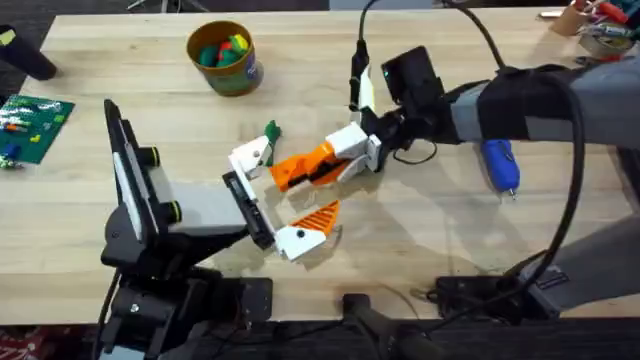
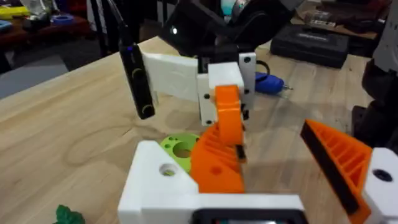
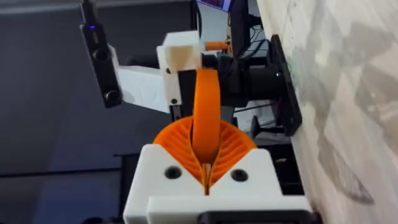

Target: Pick up the gripper from the table and insert it into the empty holder that is missing its gripper. Then pick up a screw, insert it into the mounting hole, and use the screwdriver to tighten it. Finally, clean up the table by picking up the vegetable and placing it into the bucket.

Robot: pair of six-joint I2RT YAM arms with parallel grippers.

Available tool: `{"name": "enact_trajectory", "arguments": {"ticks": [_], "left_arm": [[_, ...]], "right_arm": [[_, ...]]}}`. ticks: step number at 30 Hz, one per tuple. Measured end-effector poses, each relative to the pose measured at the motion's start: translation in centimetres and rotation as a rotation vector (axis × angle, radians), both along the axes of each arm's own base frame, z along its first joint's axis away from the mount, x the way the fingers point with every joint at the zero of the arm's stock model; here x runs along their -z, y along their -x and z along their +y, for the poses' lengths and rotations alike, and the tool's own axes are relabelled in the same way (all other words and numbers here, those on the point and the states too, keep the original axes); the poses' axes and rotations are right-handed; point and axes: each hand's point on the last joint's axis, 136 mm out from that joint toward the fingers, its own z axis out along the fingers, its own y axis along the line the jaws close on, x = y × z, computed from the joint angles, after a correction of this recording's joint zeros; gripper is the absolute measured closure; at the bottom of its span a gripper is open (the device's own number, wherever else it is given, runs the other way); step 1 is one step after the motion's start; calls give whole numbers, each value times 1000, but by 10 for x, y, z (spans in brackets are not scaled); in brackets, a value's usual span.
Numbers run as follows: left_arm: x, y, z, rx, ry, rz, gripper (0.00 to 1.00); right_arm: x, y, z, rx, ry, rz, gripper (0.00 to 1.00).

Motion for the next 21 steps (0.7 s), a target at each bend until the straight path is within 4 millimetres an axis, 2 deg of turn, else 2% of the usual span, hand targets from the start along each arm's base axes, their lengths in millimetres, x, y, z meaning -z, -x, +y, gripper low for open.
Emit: {"name": "enact_trajectory", "arguments": {"ticks": [4,7,13,21], "left_arm": [[0,1,-1,6,7,12,14],[0,1,-1,9,9,16,14],[0,2,-1,9,11,19,14],[0,2,-1,10,11,20,14]], "right_arm": [[4,10,-5,-1,16,30,983],[-3,15,-9,3,-6,-16,983],[-19,6,-17,37,-84,-179,983],[-20,0,-20,55,-99,-218,983]]}}
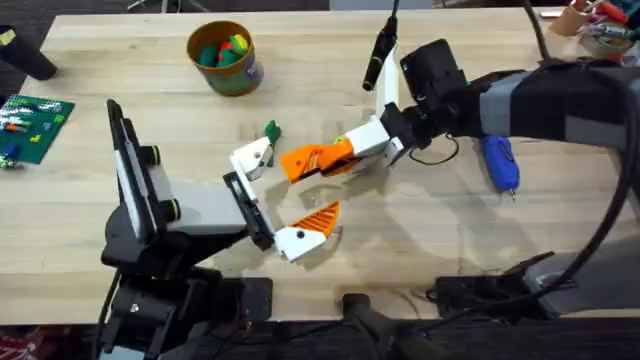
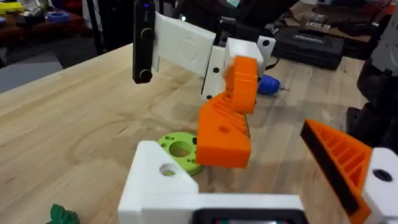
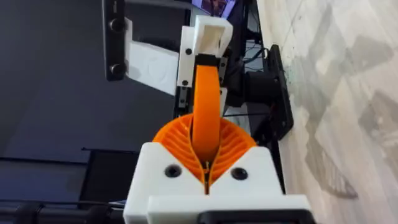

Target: Pick up the gripper from the table and insert it into the empty holder that is missing its gripper. Then pick up a screw, insert it into the mounting hole, and use the screwdriver to tighten it. Finally, clean up the table by picking up the vegetable and placing it into the bucket.

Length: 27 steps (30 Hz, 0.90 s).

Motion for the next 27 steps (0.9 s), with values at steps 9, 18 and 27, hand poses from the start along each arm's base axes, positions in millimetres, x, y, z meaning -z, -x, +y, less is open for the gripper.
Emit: {"name": "enact_trajectory", "arguments": {"ticks": [9,18,27], "left_arm": [[0,0,0,2,0,0,14],[0,0,0,3,0,1,15],[0,3,-2,23,1,4,15]], "right_arm": [[-4,-1,6,-17,-23,-51,983],[-4,-1,6,-16,-12,-26,983],[-4,4,10,-34,-9,-19,983]]}}
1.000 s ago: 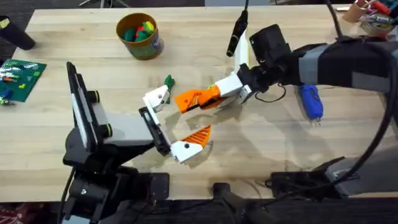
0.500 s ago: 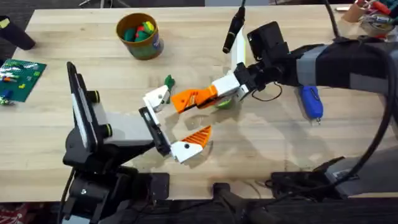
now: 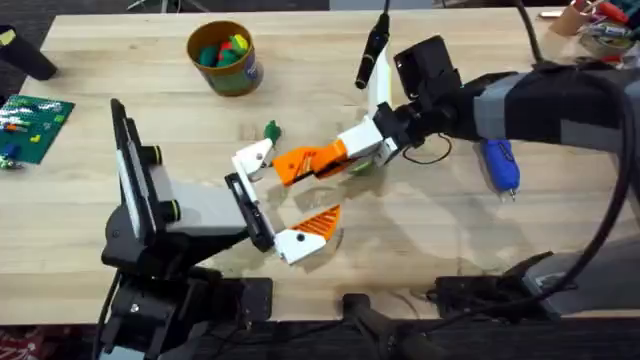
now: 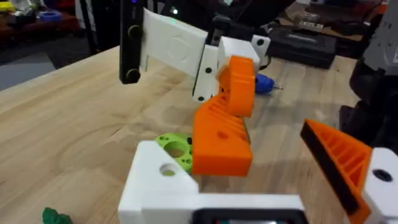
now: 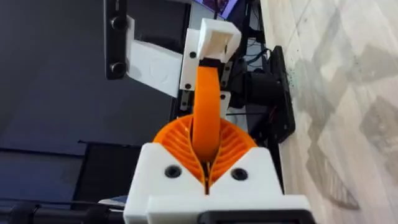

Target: Pick up the gripper from the table and insert it into the empty holder that is missing its gripper. Then pick up a screw, insert it into the mounting hole, and use the screwdriver to tighten it. Finally, clean up the table by picking up the vegetable and placing it into the bucket.

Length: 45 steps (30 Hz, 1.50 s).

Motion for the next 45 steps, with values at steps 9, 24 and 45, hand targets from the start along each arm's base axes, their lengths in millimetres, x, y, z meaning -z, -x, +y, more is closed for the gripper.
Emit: {"name": "enact_trajectory", "arguments": {"ticks": [9,24,45], "left_arm": [[0,2,-1,13,1,1,15],[0,2,-1,13,1,1,15],[0,2,-1,13,1,2,15]], "right_arm": [[0,3,2,-9,2,5,983],[0,3,1,-9,5,10,983],[1,4,1,-8,23,48,983]]}}
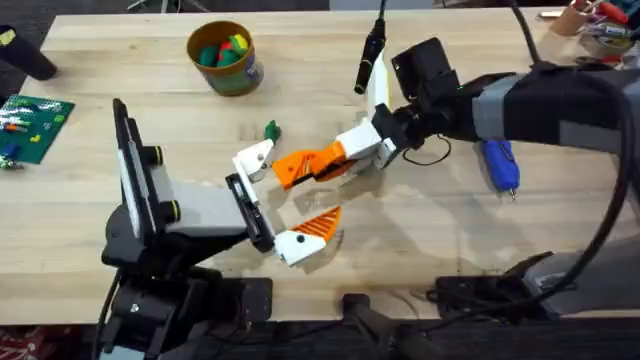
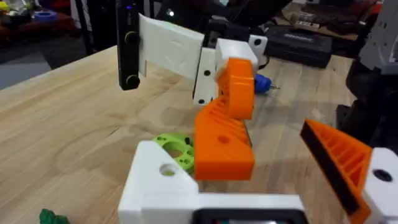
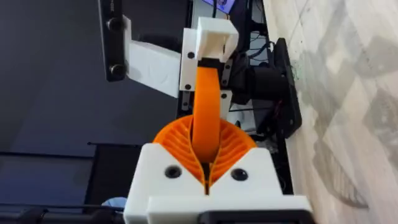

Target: Pick up the gripper from the table and insert it into the empty holder that is missing its gripper. Then pick up a screw, insert it into the mounting hole, and use the screwdriver to tighten it. Finally, clean up the table by picking up the vegetable and placing it into the bucket.

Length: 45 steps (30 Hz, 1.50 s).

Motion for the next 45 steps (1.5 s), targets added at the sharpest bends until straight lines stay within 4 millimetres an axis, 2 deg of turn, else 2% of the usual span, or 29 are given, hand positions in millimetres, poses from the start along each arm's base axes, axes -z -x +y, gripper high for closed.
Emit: {"name": "enact_trajectory", "arguments": {"ticks": [12,24,45], "left_arm": [[0,0,0,0,0,0,15],[0,0,0,0,0,0,15],[0,0,0,0,0,0,15]], "right_arm": [[9,-2,1,0,20,41,983],[2,0,13,-39,-7,-12,983],[2,0,14,-38,25,52,983]]}}
